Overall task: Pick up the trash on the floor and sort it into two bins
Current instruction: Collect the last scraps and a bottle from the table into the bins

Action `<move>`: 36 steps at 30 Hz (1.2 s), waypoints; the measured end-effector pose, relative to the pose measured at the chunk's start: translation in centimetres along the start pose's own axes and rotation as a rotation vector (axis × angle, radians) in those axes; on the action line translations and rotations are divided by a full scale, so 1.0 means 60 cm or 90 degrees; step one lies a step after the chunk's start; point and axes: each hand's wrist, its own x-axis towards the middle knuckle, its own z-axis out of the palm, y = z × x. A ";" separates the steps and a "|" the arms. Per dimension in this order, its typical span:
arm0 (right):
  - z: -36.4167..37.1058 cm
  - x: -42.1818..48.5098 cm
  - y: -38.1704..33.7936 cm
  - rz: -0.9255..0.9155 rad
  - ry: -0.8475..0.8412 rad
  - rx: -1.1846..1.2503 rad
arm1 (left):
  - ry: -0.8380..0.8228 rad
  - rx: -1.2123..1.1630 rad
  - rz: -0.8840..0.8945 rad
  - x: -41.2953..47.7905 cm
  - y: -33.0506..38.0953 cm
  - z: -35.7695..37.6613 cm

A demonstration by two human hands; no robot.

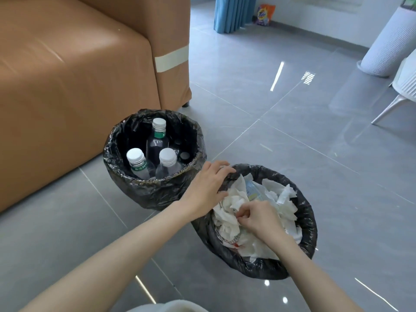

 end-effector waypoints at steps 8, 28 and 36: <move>-0.072 -0.006 -0.018 -0.060 -0.036 -0.032 | -0.071 -0.008 -0.010 0.022 -0.038 -0.105; 0.056 0.094 -0.360 -0.364 -0.004 -0.100 | 0.095 -0.054 -0.385 -0.211 -0.293 -0.249; 0.087 0.120 -0.388 -0.286 0.083 -0.105 | 0.163 -0.167 -0.420 -0.233 -0.335 -0.276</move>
